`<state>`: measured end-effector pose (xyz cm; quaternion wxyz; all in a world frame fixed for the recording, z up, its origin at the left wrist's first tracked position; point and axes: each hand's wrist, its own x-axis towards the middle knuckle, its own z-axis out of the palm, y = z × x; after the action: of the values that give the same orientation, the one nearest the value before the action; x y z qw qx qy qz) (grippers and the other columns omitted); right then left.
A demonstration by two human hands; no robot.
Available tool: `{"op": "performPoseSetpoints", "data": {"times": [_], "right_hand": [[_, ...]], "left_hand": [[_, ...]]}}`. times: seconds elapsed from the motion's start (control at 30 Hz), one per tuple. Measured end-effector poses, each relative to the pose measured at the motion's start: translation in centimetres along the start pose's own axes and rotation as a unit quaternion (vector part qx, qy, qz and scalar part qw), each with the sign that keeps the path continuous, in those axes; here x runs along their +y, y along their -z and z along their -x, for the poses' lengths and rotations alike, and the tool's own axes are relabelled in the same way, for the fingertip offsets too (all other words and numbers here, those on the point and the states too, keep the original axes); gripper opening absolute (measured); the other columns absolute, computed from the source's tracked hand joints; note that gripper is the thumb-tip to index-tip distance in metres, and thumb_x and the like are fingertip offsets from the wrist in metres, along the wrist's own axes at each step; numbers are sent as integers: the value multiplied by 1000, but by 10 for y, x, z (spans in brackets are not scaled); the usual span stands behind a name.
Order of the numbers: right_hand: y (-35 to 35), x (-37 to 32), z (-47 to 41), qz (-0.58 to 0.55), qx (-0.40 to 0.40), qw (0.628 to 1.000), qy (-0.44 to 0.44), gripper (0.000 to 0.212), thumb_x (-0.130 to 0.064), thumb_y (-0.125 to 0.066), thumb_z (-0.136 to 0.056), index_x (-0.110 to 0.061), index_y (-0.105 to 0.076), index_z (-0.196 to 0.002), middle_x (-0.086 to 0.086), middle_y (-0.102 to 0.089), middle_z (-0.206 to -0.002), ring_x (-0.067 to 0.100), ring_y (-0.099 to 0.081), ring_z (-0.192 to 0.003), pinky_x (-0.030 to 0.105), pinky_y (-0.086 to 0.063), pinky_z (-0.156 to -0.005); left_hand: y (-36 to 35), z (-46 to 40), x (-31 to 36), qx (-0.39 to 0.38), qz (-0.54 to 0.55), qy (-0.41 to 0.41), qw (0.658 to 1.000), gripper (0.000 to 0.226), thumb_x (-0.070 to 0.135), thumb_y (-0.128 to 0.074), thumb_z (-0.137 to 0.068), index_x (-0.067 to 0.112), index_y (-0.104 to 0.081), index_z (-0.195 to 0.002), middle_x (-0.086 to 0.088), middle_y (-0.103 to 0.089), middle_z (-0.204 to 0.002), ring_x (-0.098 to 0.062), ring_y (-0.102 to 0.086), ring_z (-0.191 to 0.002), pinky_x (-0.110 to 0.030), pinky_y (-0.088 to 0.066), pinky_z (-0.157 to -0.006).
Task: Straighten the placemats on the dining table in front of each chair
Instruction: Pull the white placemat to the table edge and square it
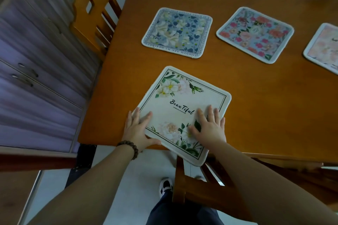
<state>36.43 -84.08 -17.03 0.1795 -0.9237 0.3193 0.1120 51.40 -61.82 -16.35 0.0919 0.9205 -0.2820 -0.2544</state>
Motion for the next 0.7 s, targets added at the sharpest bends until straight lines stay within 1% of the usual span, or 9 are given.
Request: {"op": "performPoseSetpoints", "data": {"times": [0.23, 0.43, 0.57, 0.63, 0.7], "right_hand": [[29, 66, -14, 12, -7, 1000, -16, 79, -68, -33, -86, -33, -1, -149, 7, 15, -158, 26, 21, -142, 51, 11, -113], [60, 112, -44, 38, -49, 998, 17, 81, -69, -35, -86, -33, 2, -149, 5, 17, -157, 25, 21, -142, 51, 10, -114], [74, 122, -65, 52, -55, 996, 42, 81, -64, -40, -88, -32, 1, -149, 5, 13, -158, 26, 17, -143, 52, 6, -115], [79, 122, -70, 54, -59, 996, 43, 80, -61, -44, -88, -31, -2, -150, 6, 11, -158, 27, 15, -143, 52, 5, -115], [79, 119, -67, 46, -51, 997, 28, 80, -59, -46, -88, -32, -3, -149, 8, 12, -158, 29, 15, -143, 52, 2, -116]], "left_hand": [[-28, -11, 71, 18, -21, -17, 999, 115, 84, -58, -57, 42, -2, -149, -4, 23, -157, -33, 25, -140, -49, 2, -116], [-41, -16, 121, 10, -41, -13, 999, 110, 87, -49, -62, 44, 6, -147, -9, 29, -154, -38, 28, -138, -49, 7, -114], [-46, -11, 131, 5, -52, -18, 998, 106, 84, -49, -66, 44, 5, -148, -10, 25, -156, -37, 25, -140, -50, 0, -116], [-46, -5, 132, 7, -68, -22, 997, 103, 84, -48, -67, 43, 3, -148, -10, 19, -157, -37, 20, -142, -50, -6, -116], [-44, -2, 131, 19, -85, -27, 996, 102, 84, -45, -68, 41, 2, -148, -10, 12, -158, -36, 11, -144, -49, -7, -115]]}}
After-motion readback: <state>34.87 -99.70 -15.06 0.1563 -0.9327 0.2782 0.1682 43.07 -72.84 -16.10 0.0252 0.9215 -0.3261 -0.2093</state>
